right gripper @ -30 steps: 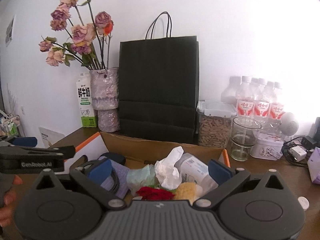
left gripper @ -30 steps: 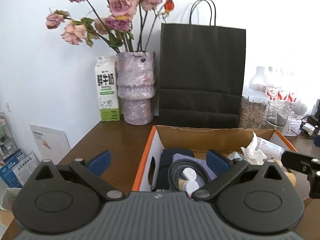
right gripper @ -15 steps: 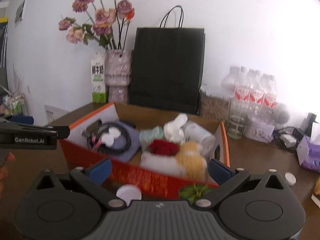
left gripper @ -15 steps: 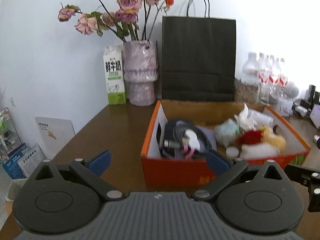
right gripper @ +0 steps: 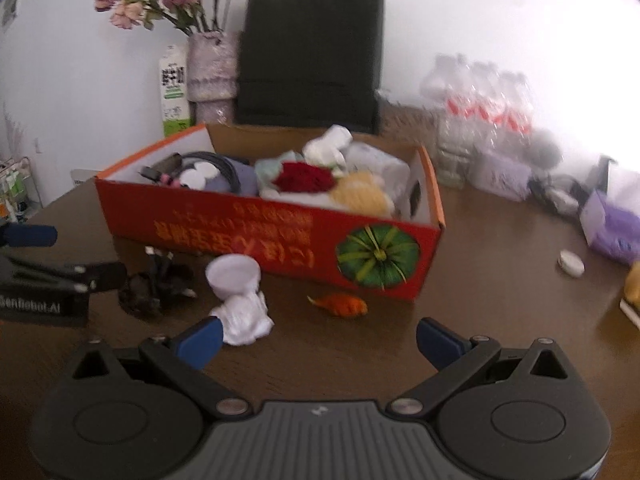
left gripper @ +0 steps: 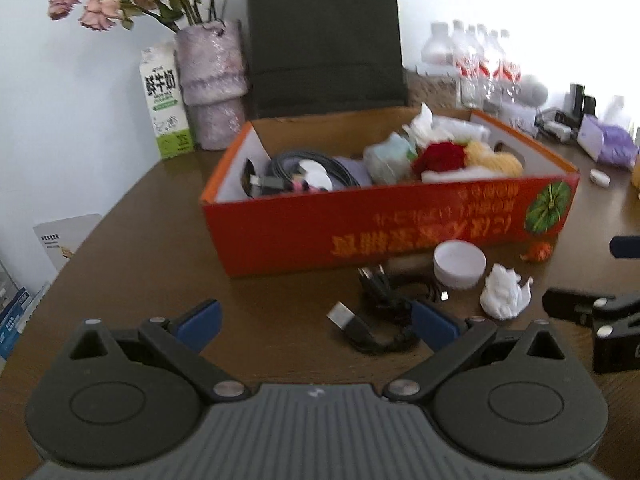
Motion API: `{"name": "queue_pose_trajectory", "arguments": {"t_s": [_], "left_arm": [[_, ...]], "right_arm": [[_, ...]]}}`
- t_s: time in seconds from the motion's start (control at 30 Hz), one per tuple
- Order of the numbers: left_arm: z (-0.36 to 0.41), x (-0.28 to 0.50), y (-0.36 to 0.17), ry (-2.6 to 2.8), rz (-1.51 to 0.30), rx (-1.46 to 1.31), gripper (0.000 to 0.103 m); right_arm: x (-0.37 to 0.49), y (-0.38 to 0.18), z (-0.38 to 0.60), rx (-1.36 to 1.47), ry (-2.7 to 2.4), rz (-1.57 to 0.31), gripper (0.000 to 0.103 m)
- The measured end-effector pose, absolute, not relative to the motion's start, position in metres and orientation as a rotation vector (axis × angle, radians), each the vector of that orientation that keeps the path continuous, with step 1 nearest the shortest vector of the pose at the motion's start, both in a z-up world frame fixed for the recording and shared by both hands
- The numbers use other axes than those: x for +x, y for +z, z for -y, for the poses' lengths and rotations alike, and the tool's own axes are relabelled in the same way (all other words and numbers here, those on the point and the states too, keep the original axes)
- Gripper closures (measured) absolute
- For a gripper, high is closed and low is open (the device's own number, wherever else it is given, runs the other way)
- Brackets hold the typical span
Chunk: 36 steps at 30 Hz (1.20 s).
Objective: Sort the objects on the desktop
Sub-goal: 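Withdraw both tools from the box back over the table, then grasp the black USB cable with the left tool while the right tool grasps the white figurine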
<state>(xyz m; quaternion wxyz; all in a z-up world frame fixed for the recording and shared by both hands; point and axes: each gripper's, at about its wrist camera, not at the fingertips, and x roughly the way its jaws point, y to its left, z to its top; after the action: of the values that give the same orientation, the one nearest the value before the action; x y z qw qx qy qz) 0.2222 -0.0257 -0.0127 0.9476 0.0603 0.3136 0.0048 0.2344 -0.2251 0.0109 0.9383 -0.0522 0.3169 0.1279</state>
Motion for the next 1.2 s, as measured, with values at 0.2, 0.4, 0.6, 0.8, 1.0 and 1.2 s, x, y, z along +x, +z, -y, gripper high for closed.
{"name": "queue_pose_trajectory", "arguments": {"t_s": [0.2, 0.4, 0.6, 0.8, 1.0, 1.2], "left_arm": [[0.033, 0.233, -0.024, -0.009, -0.668, 0.122, 0.000], [0.038, 0.237, -0.031, -0.033, -0.694, 0.125, 0.000], [0.034, 0.238, -0.031, -0.089, -0.696, 0.076, 0.020], [0.033, 0.233, -0.028, -0.136, -0.686, 0.065, 0.047], [0.030, 0.229, -0.027, -0.144, -0.685, 0.054, 0.053], [0.027, 0.224, -0.026, -0.142, -0.681, 0.037, 0.054]], "right_arm": [[0.237, 0.005, 0.231, -0.072, 0.263, -0.653, 0.000], [0.240, -0.001, 0.230, -0.070, 0.267, -0.658, 0.000], [0.242, -0.005, 0.229, -0.070, 0.270, -0.664, 0.000], [0.243, -0.007, 0.230, -0.068, 0.260, -0.672, 0.000], [0.243, -0.009, 0.230, -0.068, 0.255, -0.673, 0.000], [0.244, -0.009, 0.231, -0.062, 0.251, -0.667, 0.000]]}}
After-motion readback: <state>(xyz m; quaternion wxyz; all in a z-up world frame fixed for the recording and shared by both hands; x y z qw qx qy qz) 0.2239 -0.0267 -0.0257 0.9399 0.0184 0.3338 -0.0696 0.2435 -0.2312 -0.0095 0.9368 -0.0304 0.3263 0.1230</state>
